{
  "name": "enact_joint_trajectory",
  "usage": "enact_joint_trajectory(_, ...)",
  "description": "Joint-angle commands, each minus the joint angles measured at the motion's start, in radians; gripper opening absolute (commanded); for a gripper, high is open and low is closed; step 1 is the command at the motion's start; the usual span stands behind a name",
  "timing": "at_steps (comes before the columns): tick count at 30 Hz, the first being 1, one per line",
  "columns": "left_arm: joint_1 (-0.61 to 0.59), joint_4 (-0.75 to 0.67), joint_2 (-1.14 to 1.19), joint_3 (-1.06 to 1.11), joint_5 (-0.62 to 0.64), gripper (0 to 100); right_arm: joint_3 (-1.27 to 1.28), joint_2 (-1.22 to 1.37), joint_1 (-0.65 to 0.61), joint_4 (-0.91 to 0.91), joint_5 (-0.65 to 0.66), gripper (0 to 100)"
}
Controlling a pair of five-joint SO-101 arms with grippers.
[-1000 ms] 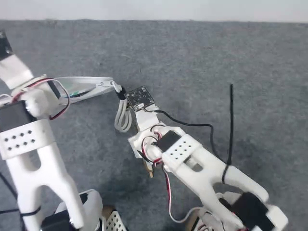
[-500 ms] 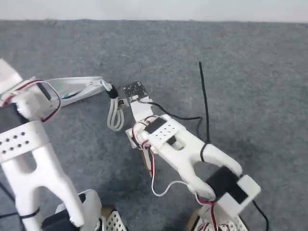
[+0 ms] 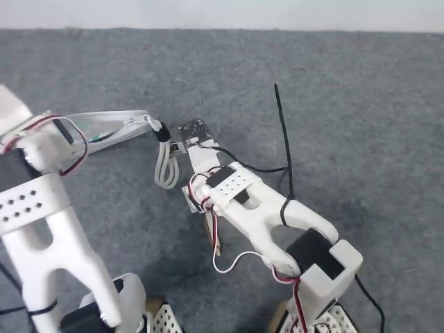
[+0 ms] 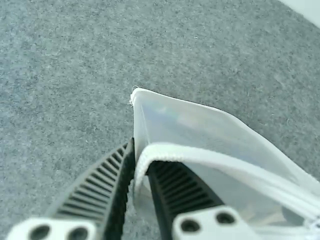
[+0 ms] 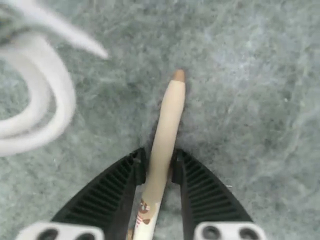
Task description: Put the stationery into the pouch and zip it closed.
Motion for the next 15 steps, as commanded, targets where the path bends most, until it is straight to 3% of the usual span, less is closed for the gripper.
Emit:
enact_joint_trajectory(1,-0.012,-0.034,-0.009,-0.016,0.002,1,-0.057,0.004,0.030,-0.015,-0.005,9.1)
enact_joint_trajectory(5,-0.012,-0.038,-0.009,-0.005,0.002,1,-0.080,0.028,0.025,0.053,0.032,8.6)
enact_joint_trajectory(9,-0.012,-0.038,-0.009,-0.004,0.002,1,-0.110,0.041,0.030,0.111,0.035,0.1)
enact_joint_trajectory(15,-0.012,-0.038,-0.009,-0.004,0.002,1,-0.112,-0.036,0.031,0.243,0.034,0.6)
